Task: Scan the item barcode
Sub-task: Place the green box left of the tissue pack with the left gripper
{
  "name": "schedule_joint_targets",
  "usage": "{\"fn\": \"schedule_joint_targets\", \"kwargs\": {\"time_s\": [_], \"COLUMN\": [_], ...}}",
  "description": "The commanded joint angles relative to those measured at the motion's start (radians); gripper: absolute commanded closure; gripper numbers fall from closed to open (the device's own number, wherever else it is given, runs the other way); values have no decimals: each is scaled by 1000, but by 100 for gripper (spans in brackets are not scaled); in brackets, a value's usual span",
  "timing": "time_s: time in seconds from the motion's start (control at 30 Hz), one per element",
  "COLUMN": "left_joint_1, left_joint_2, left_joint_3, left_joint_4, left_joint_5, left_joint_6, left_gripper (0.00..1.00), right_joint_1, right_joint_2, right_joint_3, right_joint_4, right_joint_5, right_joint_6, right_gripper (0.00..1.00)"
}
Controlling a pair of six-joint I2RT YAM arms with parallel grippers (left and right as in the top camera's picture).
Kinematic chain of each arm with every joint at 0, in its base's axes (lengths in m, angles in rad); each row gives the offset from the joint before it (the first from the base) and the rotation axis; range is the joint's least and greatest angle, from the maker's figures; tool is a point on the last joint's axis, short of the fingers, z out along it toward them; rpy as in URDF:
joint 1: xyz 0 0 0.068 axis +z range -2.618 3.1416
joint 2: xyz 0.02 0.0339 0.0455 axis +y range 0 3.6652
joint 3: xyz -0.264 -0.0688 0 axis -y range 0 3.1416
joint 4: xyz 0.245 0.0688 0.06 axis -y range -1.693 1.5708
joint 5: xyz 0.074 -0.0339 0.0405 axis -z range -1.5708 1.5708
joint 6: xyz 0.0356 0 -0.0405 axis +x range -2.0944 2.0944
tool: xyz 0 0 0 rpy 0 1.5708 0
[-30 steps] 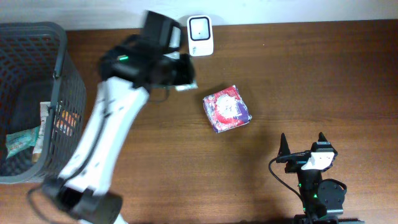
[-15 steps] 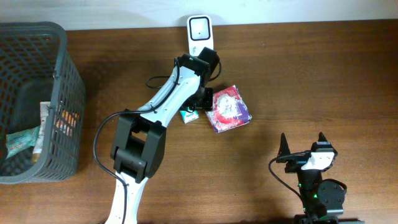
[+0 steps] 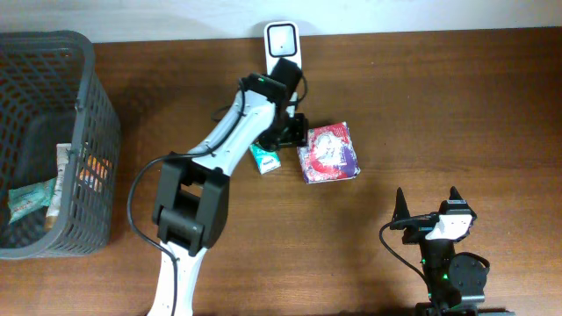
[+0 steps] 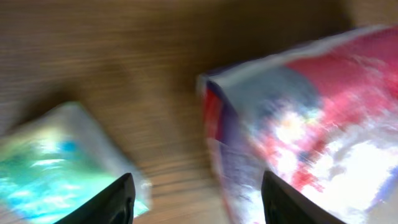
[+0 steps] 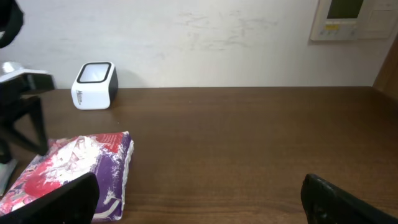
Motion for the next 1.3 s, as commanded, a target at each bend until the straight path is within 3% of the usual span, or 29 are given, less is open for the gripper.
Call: {"fn": "schedule_joint_targets", "kwargs": {"time_s": [0.0,0.13,0.33,0.43,0.47,0.53,0.63,0.73,0.83,0.87,1.1,1.27], "left_joint_1": [-71,-67,58,111,139,167,162,151,151,148,101,40], "left_joint_2": [19,16,-37,-35,-32,-31,-31,-30,-30,-30,-30,-30], "left_joint_3": [9,37,242,250,240,191,71,-77,-153,-161,-164,-164], "left_joint_4": [65,86,-147,-230,-278,-299,-254,-98,-6,10,41,84], "left_joint_5": [63,64,55,-98,-193,-200,-164,15,38,37,-47,-76], "left_joint_6": [9,10,92,90,87,48,-51,-53,-155,-154,-133,-30], "left_gripper": [30,25,21,24,20,19,20,20,20,20,48,46], "right_joint_1": [5,5,5,5,5,5,5,5,5,5,5,5], "right_joint_2": [-7,-7,-7,-7,-7,-7,-7,-7,-7,-7,-7,-7], "right_joint_3": [-9,-9,-9,-9,-9,-9,-9,-9,-9,-9,-9,-9], "right_joint_4": [-3,-3,-3,-3,-3,-3,-3,-3,-3,-3,-3,-3], "right_joint_5": [8,8,8,8,8,8,8,8,8,8,8,8], "right_joint_6": [-6,-6,-6,-6,-6,-6,-6,-6,-6,-6,-6,-6], "right_gripper": [1,1,1,1,1,1,1,1,1,1,1,1]}}
